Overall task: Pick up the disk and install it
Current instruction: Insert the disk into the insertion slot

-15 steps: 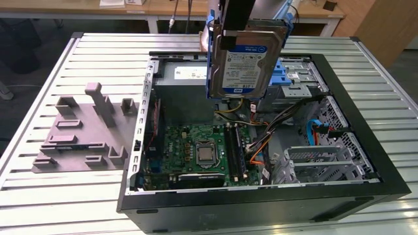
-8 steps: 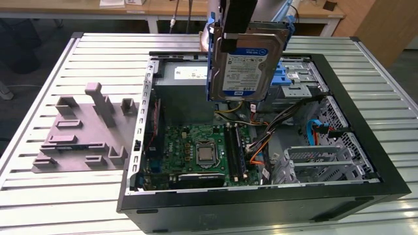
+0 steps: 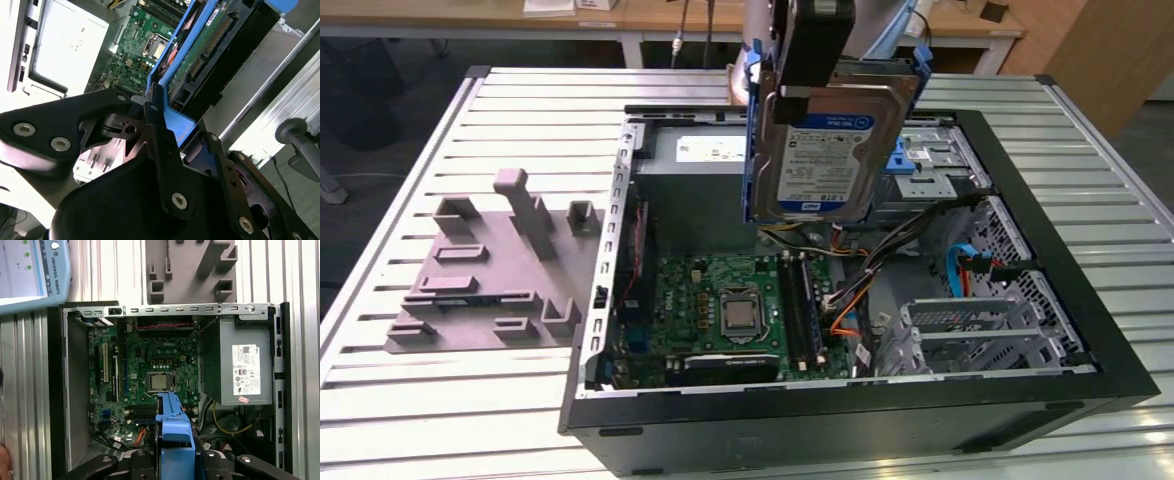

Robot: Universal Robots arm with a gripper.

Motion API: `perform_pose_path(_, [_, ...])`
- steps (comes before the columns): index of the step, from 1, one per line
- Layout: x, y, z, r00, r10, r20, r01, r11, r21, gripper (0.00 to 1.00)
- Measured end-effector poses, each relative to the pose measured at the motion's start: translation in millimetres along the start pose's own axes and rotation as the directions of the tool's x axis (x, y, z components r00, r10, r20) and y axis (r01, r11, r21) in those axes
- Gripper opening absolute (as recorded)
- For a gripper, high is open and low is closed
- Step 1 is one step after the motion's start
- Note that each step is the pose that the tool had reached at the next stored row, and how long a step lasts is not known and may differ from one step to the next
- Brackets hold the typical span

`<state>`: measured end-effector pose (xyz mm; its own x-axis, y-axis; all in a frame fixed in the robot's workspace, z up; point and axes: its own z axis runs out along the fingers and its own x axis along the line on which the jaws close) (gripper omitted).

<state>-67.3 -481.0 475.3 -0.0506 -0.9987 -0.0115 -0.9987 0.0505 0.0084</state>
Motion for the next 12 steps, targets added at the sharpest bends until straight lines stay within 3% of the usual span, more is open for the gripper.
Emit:
perform_pose_path(8, [1.8, -7.7, 0.3, 1.0000, 0.000, -0.0008, 0.000, 1.0000, 0.0000, 0.36])
perform_pose_path(12, [13.1, -8.6, 0.8, 1.0000, 0.000, -0.0006, 0.000, 1.0000, 0.0001, 0.36])
